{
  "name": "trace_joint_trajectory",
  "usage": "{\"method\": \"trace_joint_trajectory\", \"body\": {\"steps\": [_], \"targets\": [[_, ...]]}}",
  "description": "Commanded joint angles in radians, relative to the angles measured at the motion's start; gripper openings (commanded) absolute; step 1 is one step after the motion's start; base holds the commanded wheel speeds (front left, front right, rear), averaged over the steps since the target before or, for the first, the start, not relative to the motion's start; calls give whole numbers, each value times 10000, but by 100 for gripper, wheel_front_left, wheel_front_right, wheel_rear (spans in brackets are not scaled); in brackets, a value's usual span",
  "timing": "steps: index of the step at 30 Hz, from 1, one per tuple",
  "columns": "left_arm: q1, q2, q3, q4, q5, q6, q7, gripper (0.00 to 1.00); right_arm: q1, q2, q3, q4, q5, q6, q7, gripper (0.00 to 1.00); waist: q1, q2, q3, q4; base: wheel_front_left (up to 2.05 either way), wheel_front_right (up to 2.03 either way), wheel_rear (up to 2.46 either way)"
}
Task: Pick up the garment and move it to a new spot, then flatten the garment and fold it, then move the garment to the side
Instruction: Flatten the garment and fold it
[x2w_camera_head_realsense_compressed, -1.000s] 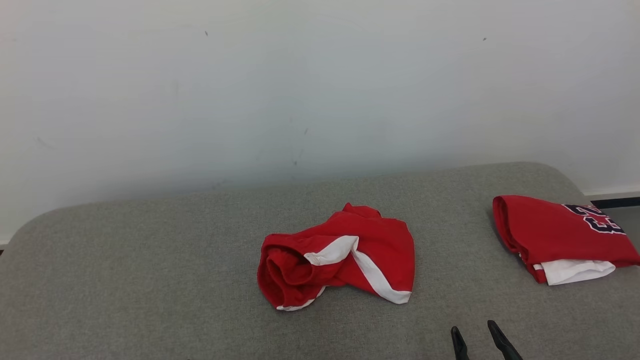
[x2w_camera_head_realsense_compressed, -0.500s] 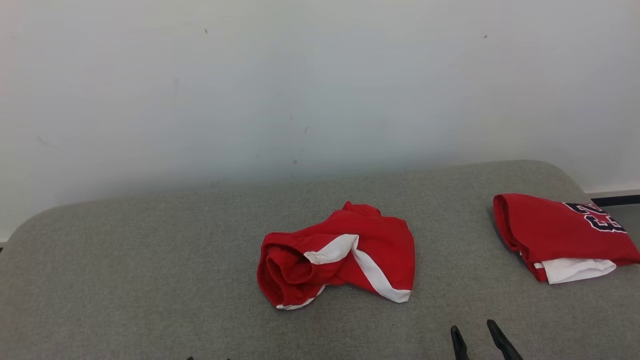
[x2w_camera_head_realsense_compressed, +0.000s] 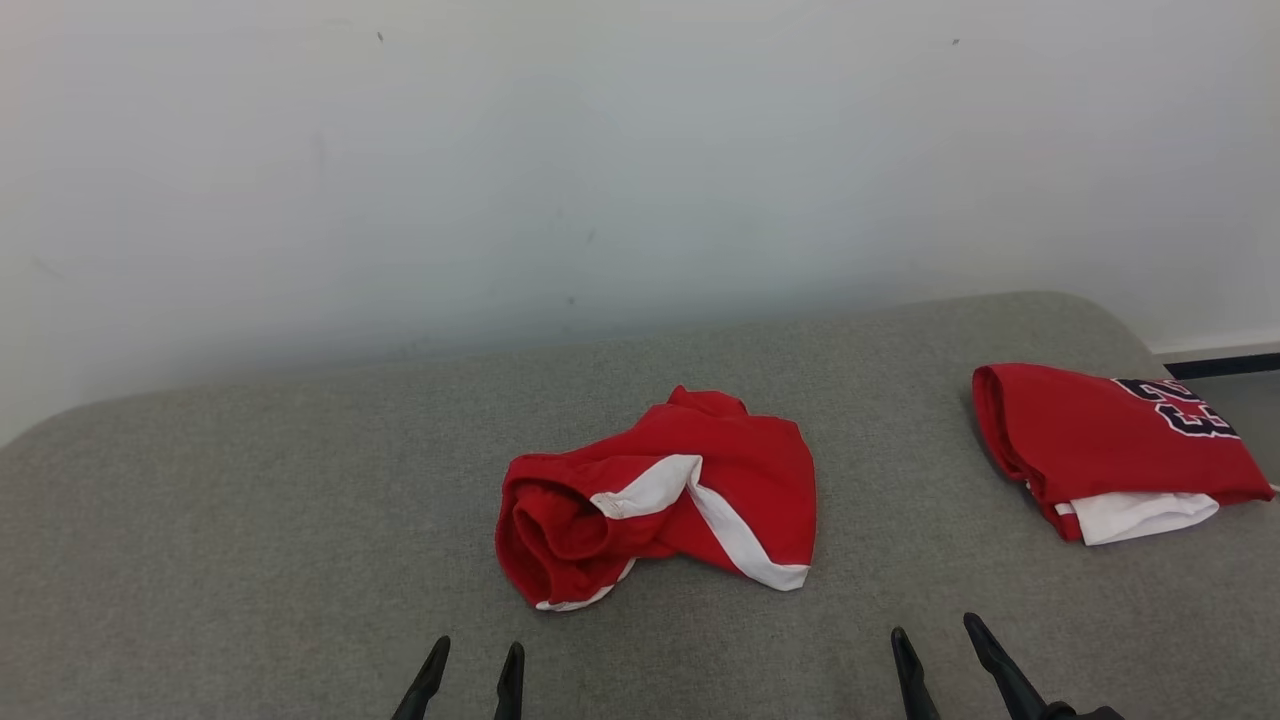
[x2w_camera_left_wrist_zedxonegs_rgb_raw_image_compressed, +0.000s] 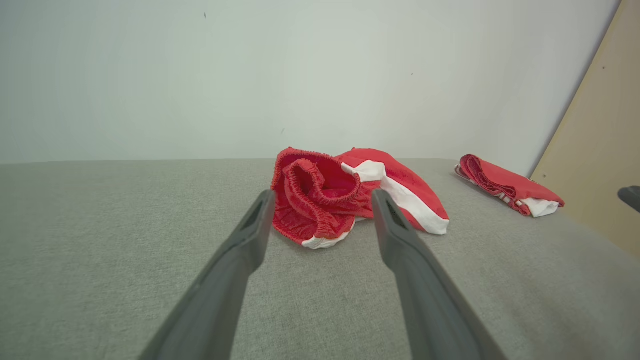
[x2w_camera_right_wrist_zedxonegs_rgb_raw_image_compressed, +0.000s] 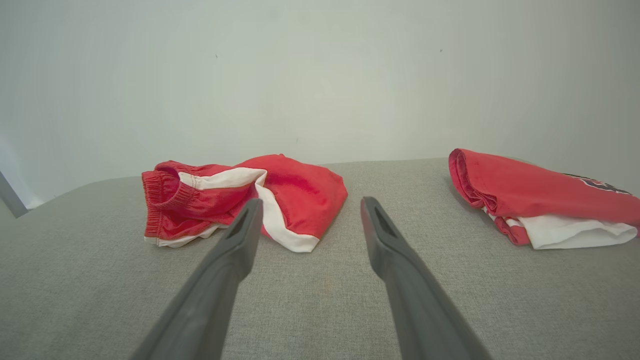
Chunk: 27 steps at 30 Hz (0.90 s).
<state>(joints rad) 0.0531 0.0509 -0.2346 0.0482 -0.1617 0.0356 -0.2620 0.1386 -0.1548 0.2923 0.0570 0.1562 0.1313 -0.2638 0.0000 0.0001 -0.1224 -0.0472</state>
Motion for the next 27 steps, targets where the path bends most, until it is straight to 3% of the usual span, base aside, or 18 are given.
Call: {"method": "trace_joint_trajectory", "body": {"steps": [1, 11, 18, 27], "targets": [[-276, 3, -142, 160, -346, -69, -40, 100, -120, -81, 40, -1, 24, -9, -6, 100, 0, -1, 145, -154, 0, 0, 0], [-3008, 7, -1553, 2483, -1878, -206, -8, 100, -497, -294, 133, 47, 65, -9, -5, 100, 0, -1, 813, -703, 0, 0, 0], [-5330, 10, -2798, 4314, -3497, 147, 1017, 100, -804, -346, 266, 81, 135, -9, -6, 100, 0, -1, 1422, -954, 0, 0, 0], [-6975, 9, -3611, 5520, -4683, 1397, 2320, 100, -1398, -342, 455, 107, 204, -9, -6, 100, 0, -1, 2027, -1146, 0, 0, 0]]}}
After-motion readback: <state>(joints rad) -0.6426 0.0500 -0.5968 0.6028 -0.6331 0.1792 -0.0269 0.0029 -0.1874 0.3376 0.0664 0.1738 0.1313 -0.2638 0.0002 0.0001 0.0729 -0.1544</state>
